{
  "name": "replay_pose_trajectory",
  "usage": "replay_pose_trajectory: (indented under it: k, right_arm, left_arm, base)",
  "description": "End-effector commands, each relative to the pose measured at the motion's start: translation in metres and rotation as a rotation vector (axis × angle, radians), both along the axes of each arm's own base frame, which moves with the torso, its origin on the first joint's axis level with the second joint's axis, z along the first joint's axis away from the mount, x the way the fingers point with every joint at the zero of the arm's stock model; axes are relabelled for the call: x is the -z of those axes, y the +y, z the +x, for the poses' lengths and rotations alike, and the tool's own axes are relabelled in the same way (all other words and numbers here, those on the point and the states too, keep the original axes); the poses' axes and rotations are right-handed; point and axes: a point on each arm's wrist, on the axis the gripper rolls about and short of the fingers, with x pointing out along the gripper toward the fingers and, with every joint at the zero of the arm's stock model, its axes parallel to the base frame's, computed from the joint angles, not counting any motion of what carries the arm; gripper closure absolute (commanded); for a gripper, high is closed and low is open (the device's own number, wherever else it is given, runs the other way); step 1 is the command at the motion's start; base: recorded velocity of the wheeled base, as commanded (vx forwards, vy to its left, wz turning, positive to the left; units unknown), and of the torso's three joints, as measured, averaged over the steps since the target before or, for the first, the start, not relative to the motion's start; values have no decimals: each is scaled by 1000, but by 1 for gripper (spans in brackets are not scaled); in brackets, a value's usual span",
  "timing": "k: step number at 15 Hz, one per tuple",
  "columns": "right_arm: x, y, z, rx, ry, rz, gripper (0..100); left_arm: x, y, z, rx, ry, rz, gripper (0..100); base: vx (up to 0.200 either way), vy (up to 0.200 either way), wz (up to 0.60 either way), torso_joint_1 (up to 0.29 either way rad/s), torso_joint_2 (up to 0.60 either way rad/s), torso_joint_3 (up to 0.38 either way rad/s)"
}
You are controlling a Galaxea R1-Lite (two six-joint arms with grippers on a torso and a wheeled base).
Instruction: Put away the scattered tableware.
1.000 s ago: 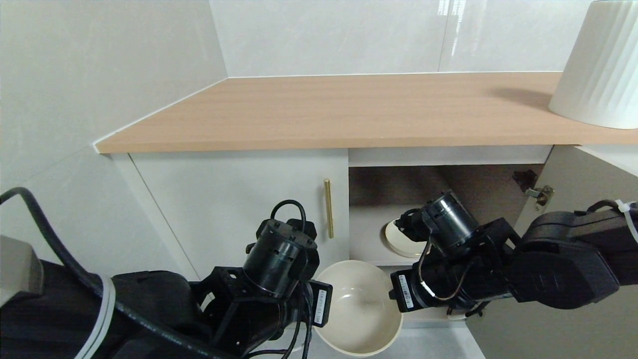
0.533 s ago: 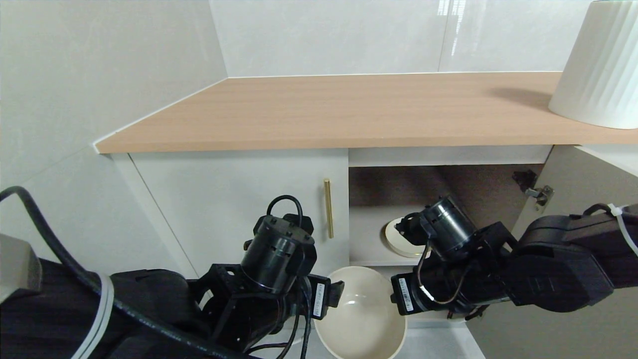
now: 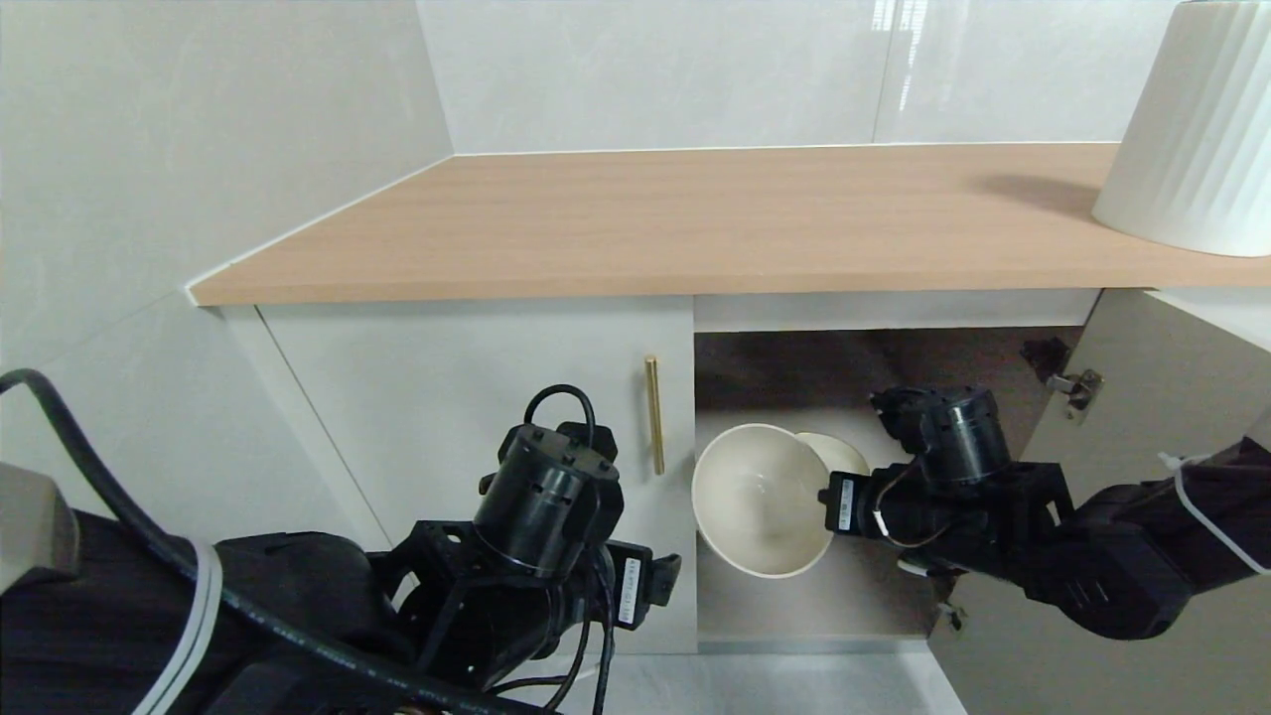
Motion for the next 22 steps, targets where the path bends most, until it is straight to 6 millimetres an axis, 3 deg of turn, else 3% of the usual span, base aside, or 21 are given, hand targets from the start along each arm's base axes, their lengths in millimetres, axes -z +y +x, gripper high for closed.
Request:
replay_pose_trajectory:
  k: [1, 6, 13, 22]
  right_arm:
    - [18, -9, 16, 80, 25, -41, 100]
    - [18, -21, 51, 212, -1, 20, 100]
    - [39, -33, 93, 346, -22, -4, 100]
    - [51, -41, 107, 402, -22, -27, 100]
  left_arm:
    - [-1, 0, 0, 0, -1, -2, 0]
    - [2, 0, 1, -3, 5, 3, 0]
    - [1, 1, 3, -10, 4, 2, 0]
    - [1, 2, 3, -15, 4, 2, 0]
  base:
    - [0, 0, 0, 0, 0, 0]
    - [0, 0, 0, 0, 0, 0]
    - [0, 0, 0, 0, 0, 0]
    - [0, 0, 0, 0, 0, 0]
